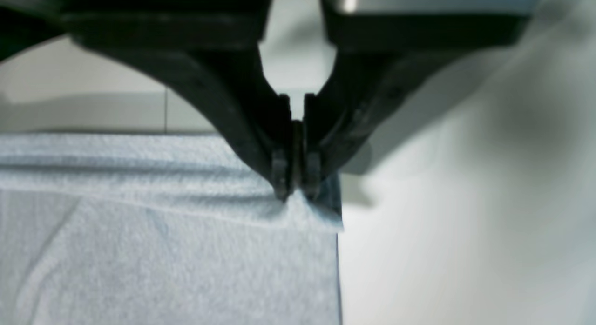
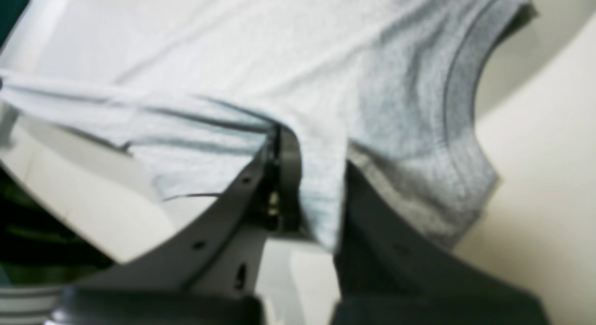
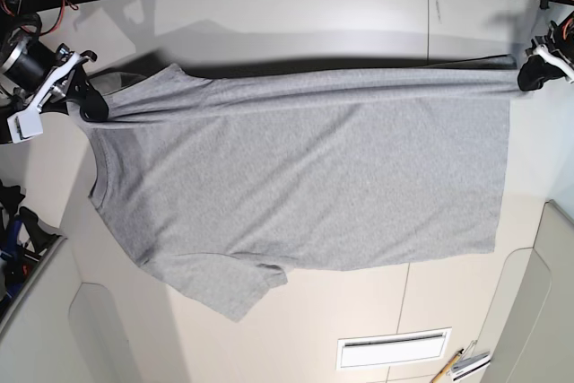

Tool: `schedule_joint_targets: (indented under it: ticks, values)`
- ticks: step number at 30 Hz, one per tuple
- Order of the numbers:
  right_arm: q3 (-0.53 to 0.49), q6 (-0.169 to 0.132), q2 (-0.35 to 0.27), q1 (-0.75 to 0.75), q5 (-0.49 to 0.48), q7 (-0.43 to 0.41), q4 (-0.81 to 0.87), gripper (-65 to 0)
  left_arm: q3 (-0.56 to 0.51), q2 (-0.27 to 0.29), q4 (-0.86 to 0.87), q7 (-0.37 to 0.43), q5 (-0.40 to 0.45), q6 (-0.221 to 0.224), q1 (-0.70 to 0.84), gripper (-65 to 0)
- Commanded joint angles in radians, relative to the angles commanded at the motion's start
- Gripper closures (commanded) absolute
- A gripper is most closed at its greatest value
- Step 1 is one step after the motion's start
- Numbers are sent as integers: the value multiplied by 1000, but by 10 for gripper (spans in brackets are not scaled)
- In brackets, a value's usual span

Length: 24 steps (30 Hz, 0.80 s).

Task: Fold the T-shirt properly
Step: 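Lay the folded edge flat and adjust grips along it, then fold the edge over again with both grippers, then release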

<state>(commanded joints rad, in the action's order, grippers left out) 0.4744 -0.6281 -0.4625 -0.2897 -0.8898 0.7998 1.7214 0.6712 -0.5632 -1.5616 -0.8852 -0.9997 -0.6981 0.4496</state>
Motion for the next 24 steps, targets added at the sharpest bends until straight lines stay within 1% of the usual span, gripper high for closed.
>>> schedule_joint_targets:
  ticks: [5, 6, 7, 9, 10, 12, 15, 16, 17, 21, 22, 24]
  values:
    - [-71, 0, 0, 112, 23, -11, -112, 0, -16, 0, 28, 58, 71, 0, -71, 0]
    - [-87, 0, 0, 126, 29, -19, -126, 0, -31, 0, 28, 84, 98, 0, -73, 0]
    - [-106, 0, 0, 142, 43, -20, -138, 0, -49, 0, 28, 127, 138, 0, -73, 0]
    - [-152, 1, 0, 172, 74, -36, -166, 0, -97, -2, 29, 248, 251, 0, -79, 0]
    - [-176, 3, 0, 184, 93, -49, -180, 0, -122, -2, 33, 293, 309, 0, -90, 0]
    - [-218, 4, 0, 198, 139, -76, -201, 0, -170, -2, 55, 345, 391, 0, -123, 0]
    - [-252, 5, 4, 201, 193, -135, -233, 0, -230, -2, 130, 347, 417, 0, -187, 0]
    - [-252, 8, 11, 201, 211, -150, -244, 0, -242, -2, 162, 348, 417, 0, -208, 0]
    - [-252, 20, 18, 204, 227, -165, -252, 0, -249, -2, 194, 348, 417, 0, -229, 0]
    - [-252, 23, 49, 240, 239, -172, -296, 0, -248, -2, 288, 351, 416, 0, -301, 0]
    - [-252, 24, 57, 252, 239, -172, -309, -64, -248, -2, 296, 351, 414, 0, -306, 0]
    - [-252, 30, 67, 267, 238, -171, -330, -239, -248, -2, 300, 351, 414, 0, -308, 0]
